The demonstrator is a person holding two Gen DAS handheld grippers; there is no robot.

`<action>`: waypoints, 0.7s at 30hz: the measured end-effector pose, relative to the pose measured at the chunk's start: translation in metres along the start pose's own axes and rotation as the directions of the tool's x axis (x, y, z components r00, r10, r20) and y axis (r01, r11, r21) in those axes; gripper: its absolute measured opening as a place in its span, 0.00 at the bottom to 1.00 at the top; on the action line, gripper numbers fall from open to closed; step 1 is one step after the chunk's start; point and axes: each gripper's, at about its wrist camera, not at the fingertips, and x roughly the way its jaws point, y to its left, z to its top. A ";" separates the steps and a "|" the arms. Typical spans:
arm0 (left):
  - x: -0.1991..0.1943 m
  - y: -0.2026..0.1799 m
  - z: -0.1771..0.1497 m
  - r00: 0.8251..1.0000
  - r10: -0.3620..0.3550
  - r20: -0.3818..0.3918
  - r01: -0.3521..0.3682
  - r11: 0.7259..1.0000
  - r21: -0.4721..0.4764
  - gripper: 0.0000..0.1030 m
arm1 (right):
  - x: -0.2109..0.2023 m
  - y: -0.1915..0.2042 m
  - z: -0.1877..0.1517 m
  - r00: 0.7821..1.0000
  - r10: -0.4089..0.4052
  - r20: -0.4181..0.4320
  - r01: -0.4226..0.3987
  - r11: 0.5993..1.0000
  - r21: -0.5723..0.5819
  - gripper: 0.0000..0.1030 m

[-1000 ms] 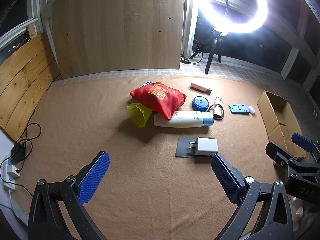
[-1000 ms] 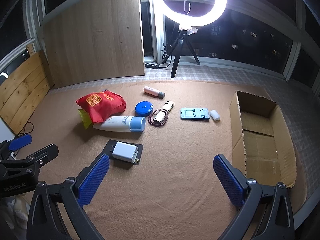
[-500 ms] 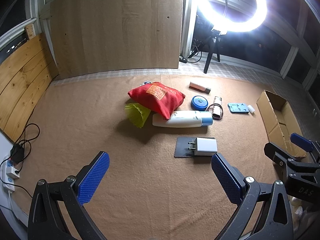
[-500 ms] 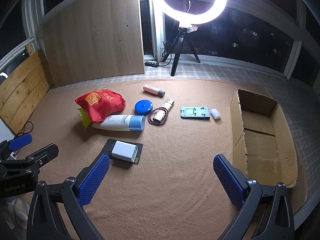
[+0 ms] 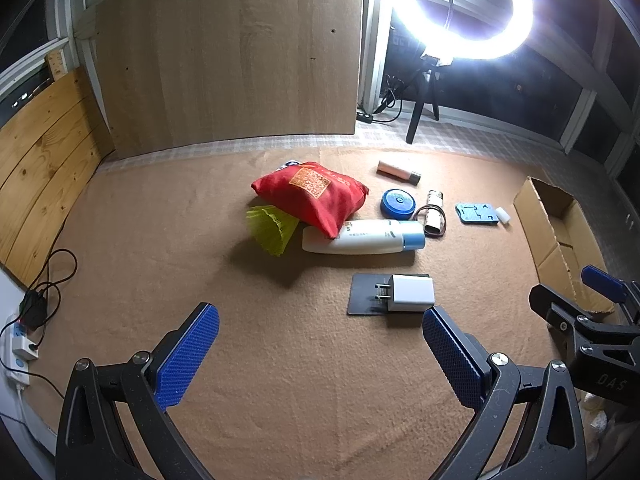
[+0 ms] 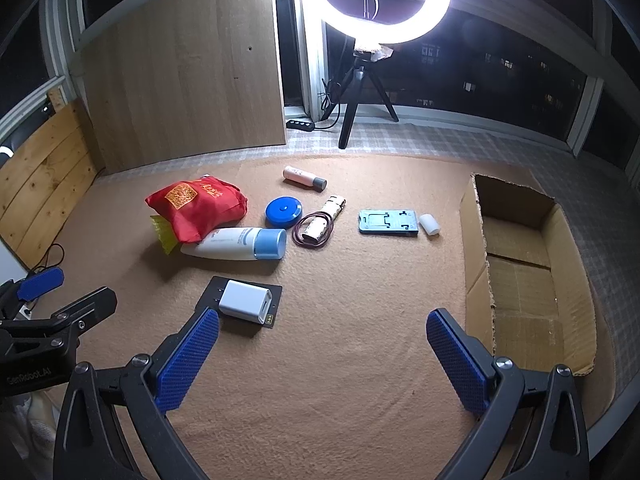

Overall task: Organize objects
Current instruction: 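Move the left tool toward the white charger on the black card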

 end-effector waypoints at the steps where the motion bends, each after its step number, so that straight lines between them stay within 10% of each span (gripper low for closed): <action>1: 0.001 -0.001 0.001 1.000 0.000 -0.001 0.000 1.000 0.002 1.00 | 0.000 0.000 0.000 1.000 -0.001 -0.001 0.001 1.000 0.000 1.00; 21: 0.057 -0.033 0.027 0.994 -0.081 -0.067 0.084 0.996 0.041 0.90 | 0.004 -0.026 -0.006 0.999 -0.037 -0.029 0.038 0.999 0.023 1.00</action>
